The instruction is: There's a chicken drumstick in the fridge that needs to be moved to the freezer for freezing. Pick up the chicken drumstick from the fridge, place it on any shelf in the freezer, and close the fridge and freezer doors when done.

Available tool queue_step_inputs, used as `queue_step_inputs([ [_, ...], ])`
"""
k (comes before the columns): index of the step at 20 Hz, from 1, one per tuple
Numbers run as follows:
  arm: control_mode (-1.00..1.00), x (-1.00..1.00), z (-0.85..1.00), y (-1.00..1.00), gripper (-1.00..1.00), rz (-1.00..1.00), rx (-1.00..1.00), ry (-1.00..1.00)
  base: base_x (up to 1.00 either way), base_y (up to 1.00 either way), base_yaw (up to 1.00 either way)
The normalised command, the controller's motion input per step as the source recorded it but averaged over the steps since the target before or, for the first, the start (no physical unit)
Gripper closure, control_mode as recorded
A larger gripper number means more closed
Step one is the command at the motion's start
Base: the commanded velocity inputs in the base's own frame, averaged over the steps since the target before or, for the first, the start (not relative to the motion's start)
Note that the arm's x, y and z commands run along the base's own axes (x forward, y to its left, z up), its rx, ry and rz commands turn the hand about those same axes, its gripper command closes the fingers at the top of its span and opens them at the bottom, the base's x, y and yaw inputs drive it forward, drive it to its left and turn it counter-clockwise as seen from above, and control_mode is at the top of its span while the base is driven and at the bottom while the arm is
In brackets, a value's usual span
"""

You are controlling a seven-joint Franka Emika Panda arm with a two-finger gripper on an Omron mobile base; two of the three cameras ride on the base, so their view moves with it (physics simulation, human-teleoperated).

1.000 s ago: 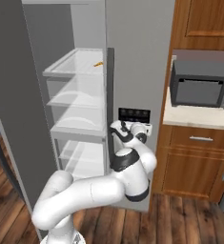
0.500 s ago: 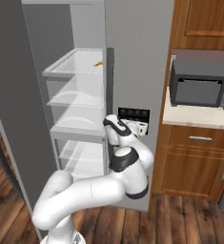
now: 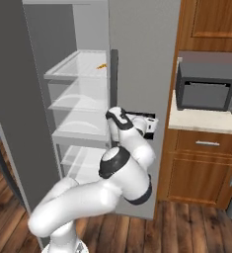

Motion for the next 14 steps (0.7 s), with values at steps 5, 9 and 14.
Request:
queue_step_inputs([
  [5,-1.00,-0.51,1.00,-0.24,-1.00,-0.07,-0.03,0.14,0.00,0.00,0.00],
  [9,-1.00,-0.89,1.00,-0.33,-1.00,-0.05,-0.09,0.21,0.00,0.00,0.00],
  [14,-1.00,-0.93,1.00,-0.49,-1.00,-0.01,-0.07,0.22,0.00,0.00,0.00],
])
